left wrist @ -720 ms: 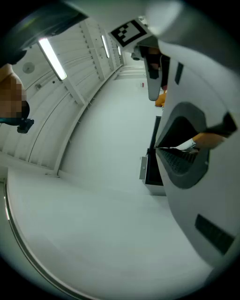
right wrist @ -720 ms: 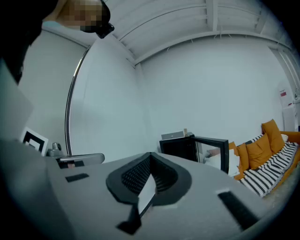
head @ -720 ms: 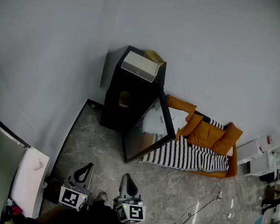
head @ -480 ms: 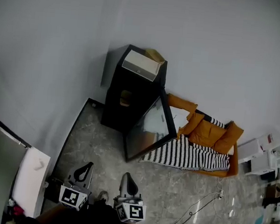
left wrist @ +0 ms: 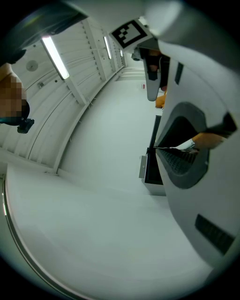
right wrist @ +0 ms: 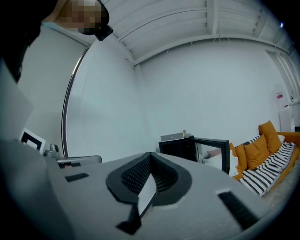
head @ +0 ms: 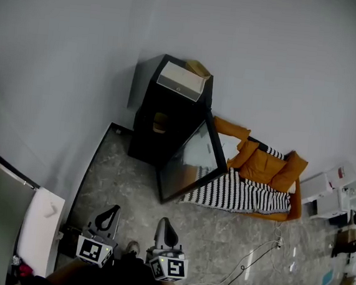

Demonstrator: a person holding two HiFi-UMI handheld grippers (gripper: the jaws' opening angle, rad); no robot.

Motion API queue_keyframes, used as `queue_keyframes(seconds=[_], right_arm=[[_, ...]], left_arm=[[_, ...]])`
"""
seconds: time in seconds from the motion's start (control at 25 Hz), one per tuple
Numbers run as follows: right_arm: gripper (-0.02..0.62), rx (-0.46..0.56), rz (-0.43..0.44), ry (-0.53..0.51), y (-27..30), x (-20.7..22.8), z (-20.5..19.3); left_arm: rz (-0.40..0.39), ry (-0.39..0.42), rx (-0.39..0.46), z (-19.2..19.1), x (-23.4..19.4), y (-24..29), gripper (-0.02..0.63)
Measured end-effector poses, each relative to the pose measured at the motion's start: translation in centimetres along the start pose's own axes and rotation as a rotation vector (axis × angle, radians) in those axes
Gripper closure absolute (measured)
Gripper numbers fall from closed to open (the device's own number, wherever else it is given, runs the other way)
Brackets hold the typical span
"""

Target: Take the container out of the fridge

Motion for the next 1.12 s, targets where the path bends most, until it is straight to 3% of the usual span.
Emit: queue_keyframes(seconds=[0.6,1.12], right_arm=[[0.595,-0.001,-0.051,0.016,3.7,-4.1,-2.3],[0.595,0.0,-0.009,-0.007,14.9,1.5,-1.7]], left_arm=[[-0.04,-0.024,-0.006,-0.7,-5.5,-0.6,0.598],[-0.017,0.003,-0.033,-1.3,-8.1,9.8,0.598]])
Point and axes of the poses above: the fingertips, and each gripper's own axes: y forward along the fingers, x to its right, z out of its top, the point moved 2 cm from there along -y, backward along the fingers, and after that the axes turned 2 degrees about z, right-handed, at the moved point
